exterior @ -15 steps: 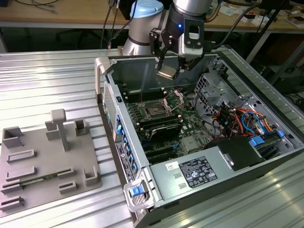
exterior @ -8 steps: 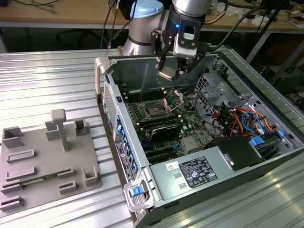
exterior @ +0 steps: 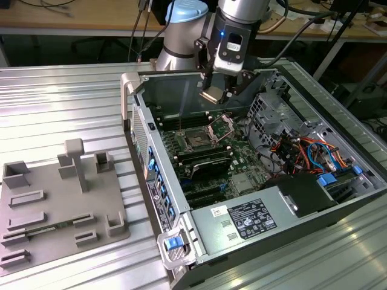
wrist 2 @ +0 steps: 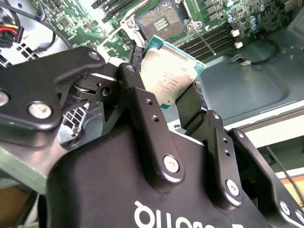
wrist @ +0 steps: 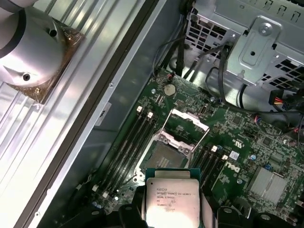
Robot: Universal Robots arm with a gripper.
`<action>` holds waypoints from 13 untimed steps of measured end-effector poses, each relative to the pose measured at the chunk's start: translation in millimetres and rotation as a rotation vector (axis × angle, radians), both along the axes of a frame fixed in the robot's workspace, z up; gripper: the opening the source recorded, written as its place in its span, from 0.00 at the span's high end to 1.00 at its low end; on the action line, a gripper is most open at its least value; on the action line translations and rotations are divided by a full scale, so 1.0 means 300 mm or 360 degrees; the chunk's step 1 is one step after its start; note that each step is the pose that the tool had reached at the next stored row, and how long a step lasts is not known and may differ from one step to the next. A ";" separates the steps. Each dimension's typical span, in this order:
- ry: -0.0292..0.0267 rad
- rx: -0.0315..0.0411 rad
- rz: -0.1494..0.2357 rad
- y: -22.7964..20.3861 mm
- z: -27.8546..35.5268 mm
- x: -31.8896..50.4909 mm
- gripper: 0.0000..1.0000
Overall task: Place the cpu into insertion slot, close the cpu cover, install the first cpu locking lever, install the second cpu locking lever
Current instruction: 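Place the cpu into insertion slot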
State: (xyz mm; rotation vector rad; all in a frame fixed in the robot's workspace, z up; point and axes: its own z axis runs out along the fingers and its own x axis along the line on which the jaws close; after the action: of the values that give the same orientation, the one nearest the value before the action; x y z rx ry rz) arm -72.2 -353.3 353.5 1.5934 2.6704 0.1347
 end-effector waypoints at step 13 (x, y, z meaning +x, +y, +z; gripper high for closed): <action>-0.00002 0.0000 -0.0012 0.000 -0.001 0.000 0.46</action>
State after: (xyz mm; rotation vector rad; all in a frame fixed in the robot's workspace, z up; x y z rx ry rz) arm -72.3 -353.3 353.3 1.6036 2.6637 0.1347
